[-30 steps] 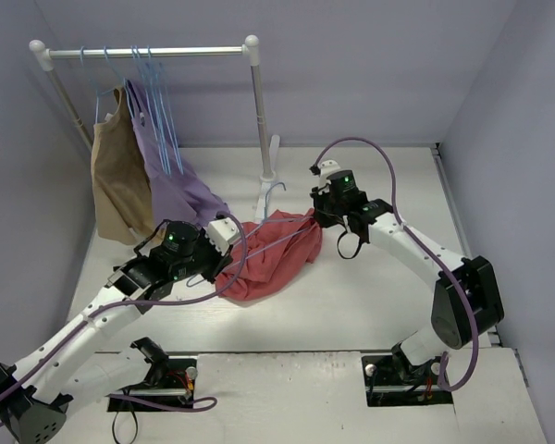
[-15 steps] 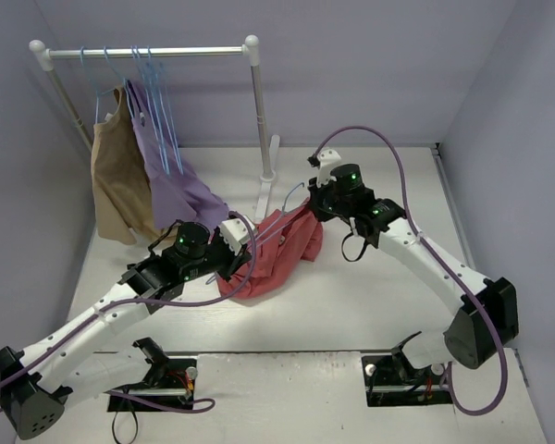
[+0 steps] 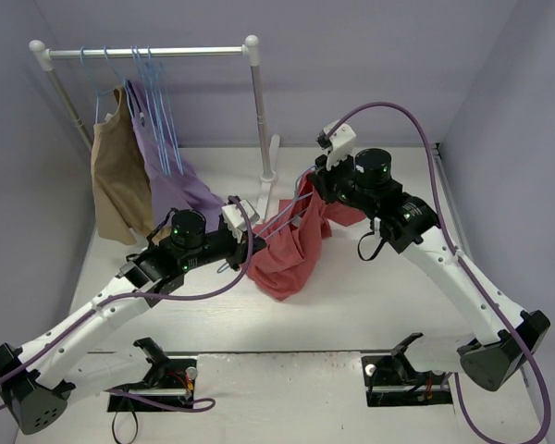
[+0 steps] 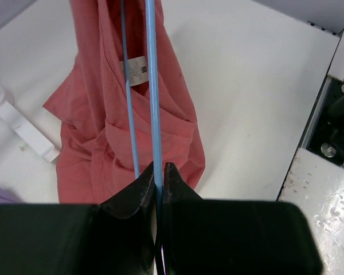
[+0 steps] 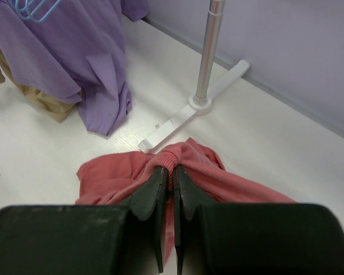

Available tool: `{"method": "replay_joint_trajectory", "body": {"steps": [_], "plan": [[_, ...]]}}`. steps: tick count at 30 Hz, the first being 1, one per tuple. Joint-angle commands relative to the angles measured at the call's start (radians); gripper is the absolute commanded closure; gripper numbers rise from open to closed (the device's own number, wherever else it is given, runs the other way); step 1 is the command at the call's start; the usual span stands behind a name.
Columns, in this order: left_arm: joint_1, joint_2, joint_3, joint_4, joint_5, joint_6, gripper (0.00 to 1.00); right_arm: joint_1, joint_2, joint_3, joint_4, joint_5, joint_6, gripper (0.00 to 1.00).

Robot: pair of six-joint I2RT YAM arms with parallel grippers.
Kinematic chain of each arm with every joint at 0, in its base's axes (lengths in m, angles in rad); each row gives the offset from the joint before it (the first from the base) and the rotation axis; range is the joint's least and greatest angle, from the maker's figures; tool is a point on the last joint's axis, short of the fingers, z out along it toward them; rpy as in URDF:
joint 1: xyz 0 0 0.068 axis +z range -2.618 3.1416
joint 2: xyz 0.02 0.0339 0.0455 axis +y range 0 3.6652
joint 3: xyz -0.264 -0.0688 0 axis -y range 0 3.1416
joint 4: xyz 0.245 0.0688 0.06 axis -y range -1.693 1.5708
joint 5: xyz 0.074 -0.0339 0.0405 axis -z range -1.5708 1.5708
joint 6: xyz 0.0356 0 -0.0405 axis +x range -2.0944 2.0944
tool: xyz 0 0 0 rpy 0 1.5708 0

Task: Place the t-shirt on the hanger

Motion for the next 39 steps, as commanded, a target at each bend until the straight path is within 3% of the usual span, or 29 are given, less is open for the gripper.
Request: {"method": "replay_joint_trajectory", "body": {"steps": [1,10,20,25,39], "plan": [[-0.006,-0.032,0.079,0.200,-0.020,-0.060,1.00,0.022,-0.037,0.047,0.059,-0.051,-0.035,0.99],[-0.004,-0.025,-0.092,0.416,-0.072,-0.197,1.00,0.030,-0.113,-0.051,0.058,-0.042,-0.014,0.99],[-0.004,-0.052,-0.153,0.551,-0.101,-0.280,1.00,0.029,-0.202,-0.109,0.058,0.034,-0.013,0.99],[-0.004,-0.050,-0.176,0.556,-0.066,-0.291,1.00,0.006,-0.238,-0.129,0.052,0.113,-0.024,0.99],[-0.007,-0.048,-0.190,0.555,-0.002,-0.273,1.00,-0.028,-0.167,-0.076,0.043,0.120,-0.034,0.99]]}}
